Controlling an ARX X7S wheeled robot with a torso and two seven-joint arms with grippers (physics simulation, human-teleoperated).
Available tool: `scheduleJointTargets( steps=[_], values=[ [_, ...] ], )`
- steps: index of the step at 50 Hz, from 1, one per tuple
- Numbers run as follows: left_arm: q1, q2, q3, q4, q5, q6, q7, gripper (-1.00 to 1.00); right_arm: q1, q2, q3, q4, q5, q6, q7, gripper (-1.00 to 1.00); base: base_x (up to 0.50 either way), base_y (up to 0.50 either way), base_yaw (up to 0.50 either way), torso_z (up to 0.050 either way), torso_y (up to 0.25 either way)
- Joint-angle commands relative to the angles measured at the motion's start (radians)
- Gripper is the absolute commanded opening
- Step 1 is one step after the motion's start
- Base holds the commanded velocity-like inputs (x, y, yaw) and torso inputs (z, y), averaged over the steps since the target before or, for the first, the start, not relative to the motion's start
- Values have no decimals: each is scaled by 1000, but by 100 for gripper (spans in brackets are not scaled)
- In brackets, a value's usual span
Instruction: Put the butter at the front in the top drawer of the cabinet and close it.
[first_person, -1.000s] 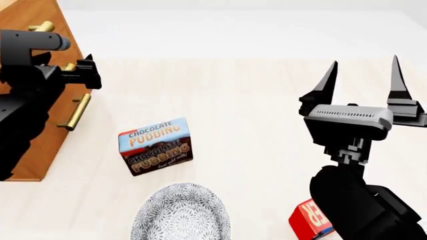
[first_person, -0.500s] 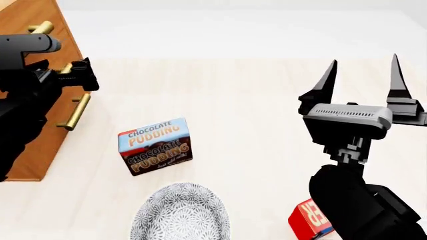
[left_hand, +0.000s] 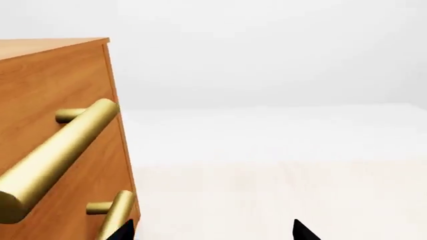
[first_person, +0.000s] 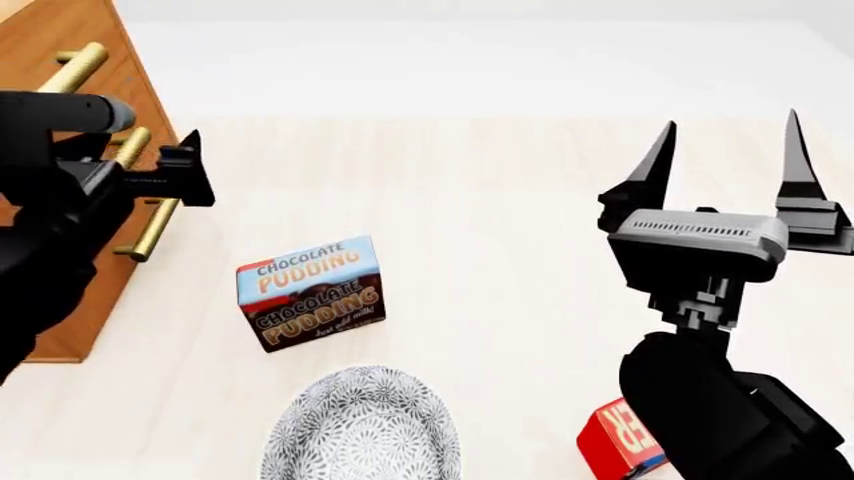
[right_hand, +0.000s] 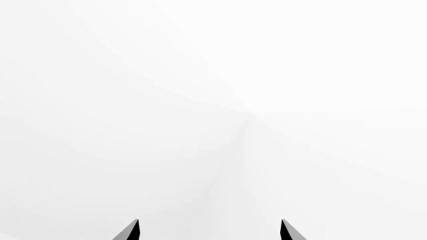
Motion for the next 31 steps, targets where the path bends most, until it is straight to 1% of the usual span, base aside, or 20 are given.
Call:
scheduleJointTargets(
  steps=[1,10,14,18,22,31],
  values=[
    [95,-49,-17,193,-53,12,-37,100,-4,0,4,-2,0,-6,0,100,0,0,0,0,0],
    [139,-63,-28,302,-99,16,-62,100,-12,7,13,-15,2,-8,6,100,0,0,0,0,0],
    [173,-93,-43,408,-121,27,-91,100,-13,12,19,-28,2,-3,8,100,0,0,0,0,0],
    [229,-141,-76,544,-149,61,-129,100,-12,12,20,-24,1,-8,7,100,0,0,0,0,0],
    [293,-183,-103,654,-140,106,-166,100,-14,8,18,-19,-1,-15,8,100,0,0,0,0,0],
    [408,-246,-152,797,-119,186,-226,100,-19,12,24,-27,-1,-15,10,100,0,0,0,0,0]
  ],
)
